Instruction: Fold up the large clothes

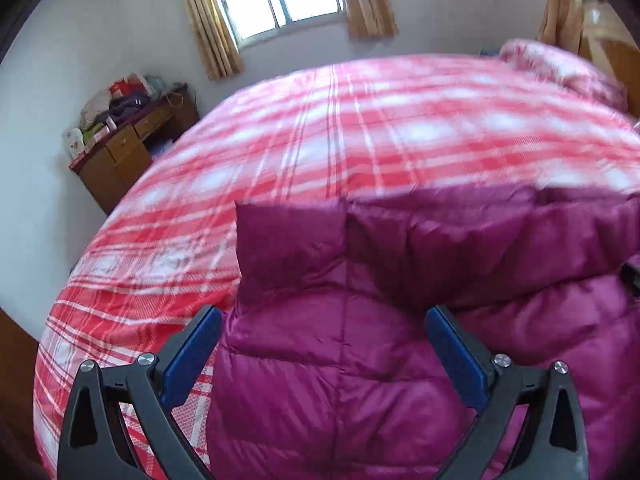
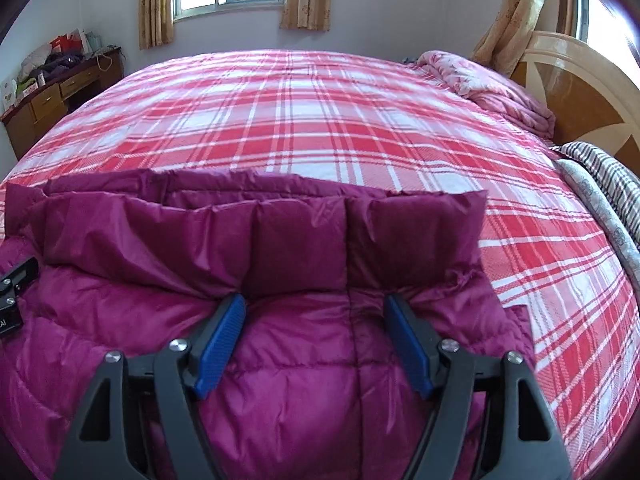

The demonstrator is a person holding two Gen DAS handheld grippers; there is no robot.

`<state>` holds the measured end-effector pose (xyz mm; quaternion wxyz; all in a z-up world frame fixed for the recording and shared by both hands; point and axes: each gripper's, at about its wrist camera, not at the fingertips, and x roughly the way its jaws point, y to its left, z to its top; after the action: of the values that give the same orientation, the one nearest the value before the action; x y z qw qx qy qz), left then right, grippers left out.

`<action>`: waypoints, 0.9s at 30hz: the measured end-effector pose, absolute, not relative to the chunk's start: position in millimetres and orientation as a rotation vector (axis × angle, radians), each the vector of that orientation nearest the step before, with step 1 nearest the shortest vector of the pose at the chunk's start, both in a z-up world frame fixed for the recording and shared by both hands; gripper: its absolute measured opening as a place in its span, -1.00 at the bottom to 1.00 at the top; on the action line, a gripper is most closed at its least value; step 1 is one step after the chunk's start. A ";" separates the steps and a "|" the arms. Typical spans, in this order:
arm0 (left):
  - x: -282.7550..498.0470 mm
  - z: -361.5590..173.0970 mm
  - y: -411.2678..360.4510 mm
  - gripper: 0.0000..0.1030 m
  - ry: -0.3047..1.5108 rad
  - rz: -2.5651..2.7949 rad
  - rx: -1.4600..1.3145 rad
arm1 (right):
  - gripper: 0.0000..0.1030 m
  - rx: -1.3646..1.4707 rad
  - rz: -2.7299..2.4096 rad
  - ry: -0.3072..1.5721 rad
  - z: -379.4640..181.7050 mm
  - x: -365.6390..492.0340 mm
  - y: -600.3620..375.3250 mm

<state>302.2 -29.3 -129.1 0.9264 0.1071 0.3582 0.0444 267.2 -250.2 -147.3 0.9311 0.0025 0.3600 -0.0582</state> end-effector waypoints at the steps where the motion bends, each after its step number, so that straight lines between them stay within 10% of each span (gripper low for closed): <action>1: 297.2 -123.5 -34.3 0.98 0.706 0.085 0.223 | 0.47 0.006 -0.107 0.694 -138.8 256.1 -242.0; 27: 331.3 -171.0 -52.2 0.98 0.802 0.138 0.282 | 0.75 -0.075 -0.084 0.812 -180.4 263.2 -198.5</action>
<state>331.3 -52.2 -171.0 0.9088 0.1367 0.3885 0.0667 263.2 -198.5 -180.4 0.9171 -0.0365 0.3949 -0.0406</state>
